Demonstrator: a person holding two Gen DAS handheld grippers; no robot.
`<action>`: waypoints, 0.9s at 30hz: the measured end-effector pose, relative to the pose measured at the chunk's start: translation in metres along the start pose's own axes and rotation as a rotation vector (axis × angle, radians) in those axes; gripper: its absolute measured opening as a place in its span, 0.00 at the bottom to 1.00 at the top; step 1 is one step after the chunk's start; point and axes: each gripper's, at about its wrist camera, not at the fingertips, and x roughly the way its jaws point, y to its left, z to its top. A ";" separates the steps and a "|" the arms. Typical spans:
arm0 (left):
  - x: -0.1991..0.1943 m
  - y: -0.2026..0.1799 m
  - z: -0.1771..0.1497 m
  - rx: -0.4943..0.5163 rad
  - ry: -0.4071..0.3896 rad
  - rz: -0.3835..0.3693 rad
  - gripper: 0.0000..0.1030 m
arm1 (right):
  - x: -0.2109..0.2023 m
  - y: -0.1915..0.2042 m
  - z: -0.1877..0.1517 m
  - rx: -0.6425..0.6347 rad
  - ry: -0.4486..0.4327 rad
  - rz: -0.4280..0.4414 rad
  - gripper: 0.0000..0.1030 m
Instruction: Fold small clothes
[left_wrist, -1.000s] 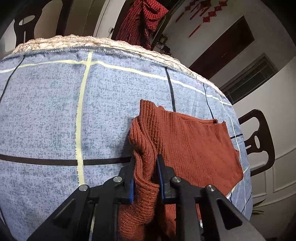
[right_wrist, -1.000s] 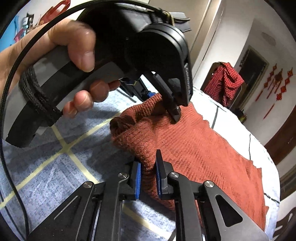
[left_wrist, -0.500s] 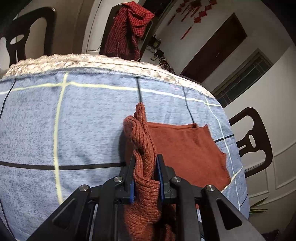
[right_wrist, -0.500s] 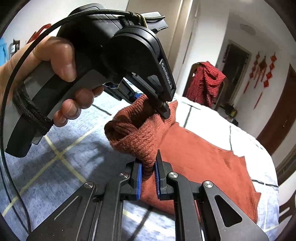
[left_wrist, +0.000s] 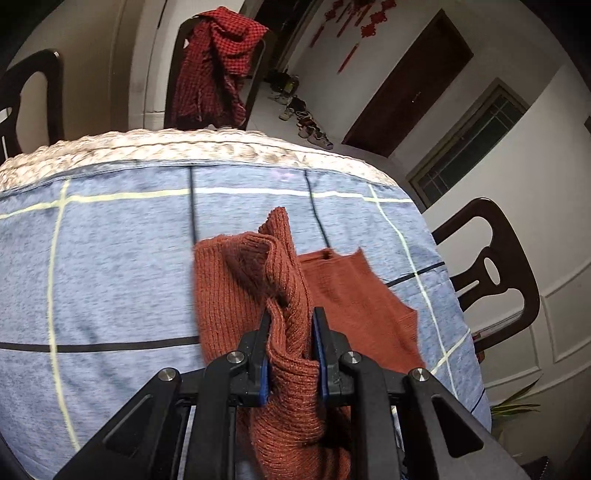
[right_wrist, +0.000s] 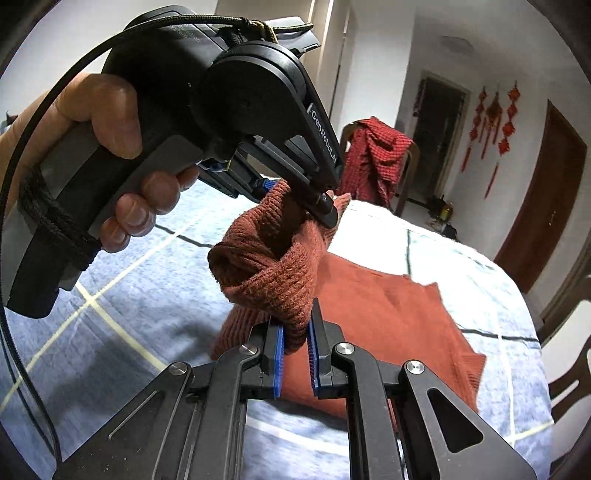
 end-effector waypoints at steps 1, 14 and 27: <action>0.004 -0.006 0.001 0.003 0.003 0.000 0.20 | -0.001 -0.006 -0.002 0.009 0.002 -0.004 0.10; 0.043 -0.067 0.007 0.066 0.051 -0.005 0.20 | -0.014 -0.057 -0.022 0.101 0.014 -0.046 0.10; 0.085 -0.114 0.004 0.126 0.100 -0.005 0.20 | -0.015 -0.109 -0.047 0.226 0.067 -0.036 0.10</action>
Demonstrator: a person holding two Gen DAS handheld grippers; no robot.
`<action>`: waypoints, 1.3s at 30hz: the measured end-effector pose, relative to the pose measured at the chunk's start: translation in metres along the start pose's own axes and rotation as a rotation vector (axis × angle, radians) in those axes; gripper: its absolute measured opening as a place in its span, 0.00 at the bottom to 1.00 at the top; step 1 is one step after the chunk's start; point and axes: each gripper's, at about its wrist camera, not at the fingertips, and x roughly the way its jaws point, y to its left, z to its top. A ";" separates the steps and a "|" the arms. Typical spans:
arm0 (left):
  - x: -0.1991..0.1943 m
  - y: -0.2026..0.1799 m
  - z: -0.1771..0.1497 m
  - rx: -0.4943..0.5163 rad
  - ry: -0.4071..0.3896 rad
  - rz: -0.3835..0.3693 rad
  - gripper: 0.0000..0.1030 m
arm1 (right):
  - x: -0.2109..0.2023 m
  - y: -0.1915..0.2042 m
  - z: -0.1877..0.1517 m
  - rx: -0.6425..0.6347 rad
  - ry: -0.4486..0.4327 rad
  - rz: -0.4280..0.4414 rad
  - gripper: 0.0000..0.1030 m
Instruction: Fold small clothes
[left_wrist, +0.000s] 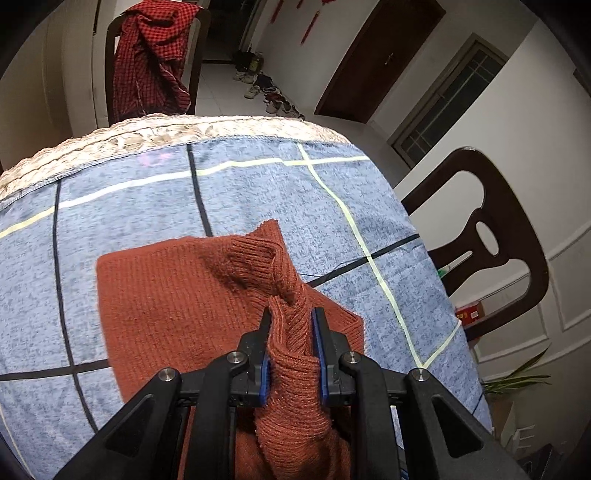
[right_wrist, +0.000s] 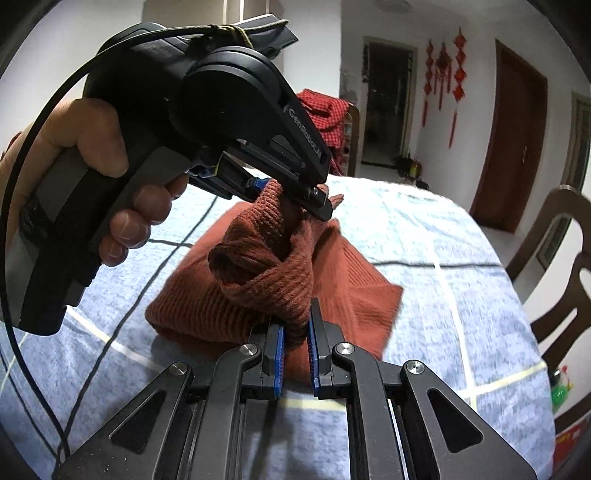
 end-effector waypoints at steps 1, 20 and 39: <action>0.004 -0.002 0.000 0.003 0.007 0.004 0.20 | 0.002 -0.004 0.000 0.011 0.007 0.004 0.10; 0.033 -0.011 -0.001 -0.013 0.054 -0.015 0.24 | 0.000 -0.033 -0.008 0.132 0.068 0.082 0.11; 0.000 -0.025 -0.004 0.035 -0.027 -0.083 0.61 | -0.025 -0.069 -0.028 0.271 0.106 0.083 0.11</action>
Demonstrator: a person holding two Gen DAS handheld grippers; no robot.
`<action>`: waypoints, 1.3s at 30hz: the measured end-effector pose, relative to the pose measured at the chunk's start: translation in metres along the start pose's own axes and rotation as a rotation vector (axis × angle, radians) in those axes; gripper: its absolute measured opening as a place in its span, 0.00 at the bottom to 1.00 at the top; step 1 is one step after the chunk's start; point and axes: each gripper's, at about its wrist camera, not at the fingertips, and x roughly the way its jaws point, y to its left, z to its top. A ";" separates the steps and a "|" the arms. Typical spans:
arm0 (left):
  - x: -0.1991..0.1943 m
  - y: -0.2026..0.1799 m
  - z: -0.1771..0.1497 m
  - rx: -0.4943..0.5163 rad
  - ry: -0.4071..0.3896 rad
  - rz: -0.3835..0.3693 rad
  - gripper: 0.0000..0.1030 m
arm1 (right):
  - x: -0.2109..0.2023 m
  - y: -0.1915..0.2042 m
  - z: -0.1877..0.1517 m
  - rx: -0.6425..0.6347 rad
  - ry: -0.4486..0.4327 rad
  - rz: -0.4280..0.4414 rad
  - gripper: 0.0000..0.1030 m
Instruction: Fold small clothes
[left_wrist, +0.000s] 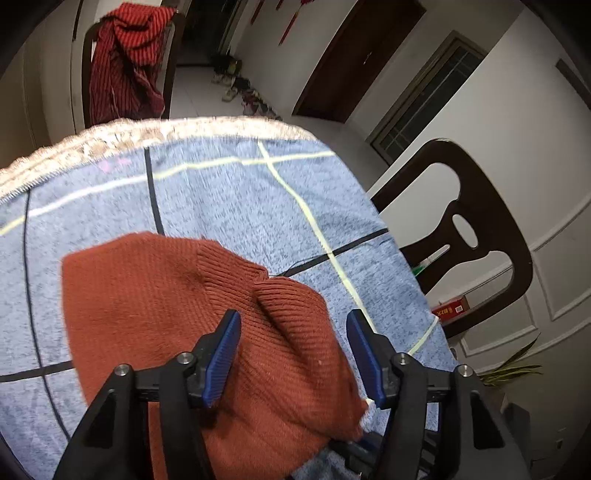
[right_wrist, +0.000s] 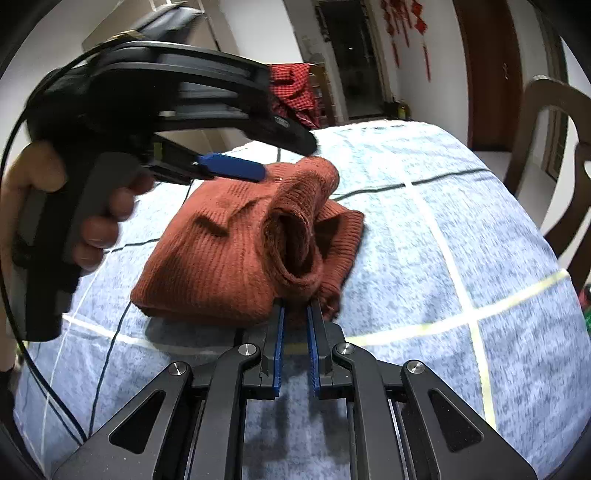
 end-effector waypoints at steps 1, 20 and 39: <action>-0.006 0.000 -0.001 0.003 -0.013 -0.002 0.61 | -0.001 -0.004 0.002 0.010 0.000 -0.007 0.11; -0.056 0.046 -0.064 -0.009 -0.131 0.176 0.64 | -0.002 0.022 0.068 -0.060 -0.106 0.067 0.14; -0.039 0.036 -0.101 0.150 -0.181 0.377 0.64 | 0.042 -0.012 0.050 -0.035 0.027 -0.046 0.14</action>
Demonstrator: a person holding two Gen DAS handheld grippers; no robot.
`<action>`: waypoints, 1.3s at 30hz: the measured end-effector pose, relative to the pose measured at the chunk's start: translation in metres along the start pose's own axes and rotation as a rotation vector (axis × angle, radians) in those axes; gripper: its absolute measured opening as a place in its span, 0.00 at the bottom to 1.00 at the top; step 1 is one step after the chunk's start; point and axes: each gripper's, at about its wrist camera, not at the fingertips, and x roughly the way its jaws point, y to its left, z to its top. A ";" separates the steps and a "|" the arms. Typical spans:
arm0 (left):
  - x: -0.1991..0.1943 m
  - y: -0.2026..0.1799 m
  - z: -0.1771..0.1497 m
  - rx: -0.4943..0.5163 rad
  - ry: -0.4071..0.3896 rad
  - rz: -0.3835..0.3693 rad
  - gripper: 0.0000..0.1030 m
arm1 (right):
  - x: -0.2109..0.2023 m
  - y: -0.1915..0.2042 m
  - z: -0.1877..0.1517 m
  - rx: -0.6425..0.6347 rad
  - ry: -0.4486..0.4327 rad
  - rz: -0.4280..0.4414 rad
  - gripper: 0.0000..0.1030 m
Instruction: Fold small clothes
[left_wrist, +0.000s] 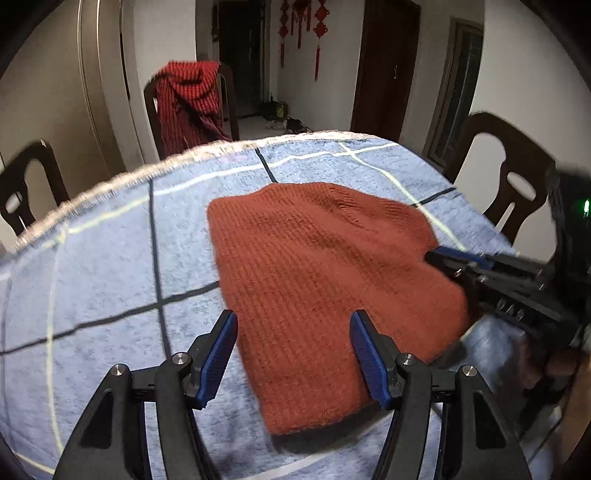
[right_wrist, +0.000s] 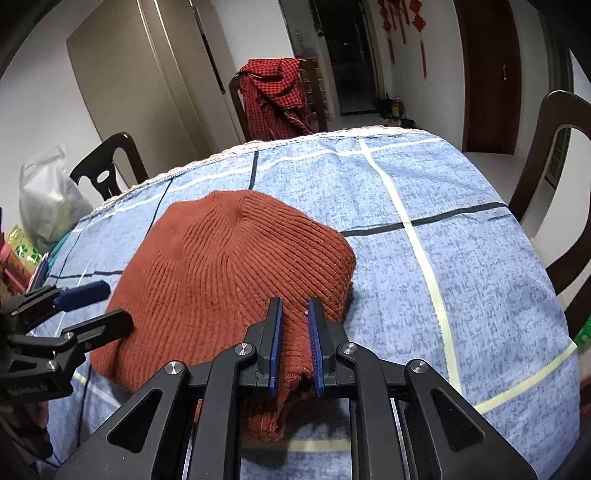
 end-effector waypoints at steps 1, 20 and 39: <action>-0.001 -0.001 -0.001 0.005 -0.005 0.000 0.64 | -0.002 0.001 0.001 -0.007 0.001 -0.012 0.14; -0.011 -0.023 -0.018 0.070 -0.073 0.023 0.64 | -0.008 0.017 -0.011 -0.128 -0.042 -0.029 0.42; -0.019 -0.007 -0.016 0.018 -0.080 -0.004 0.64 | -0.018 -0.004 -0.015 0.000 0.004 0.093 0.43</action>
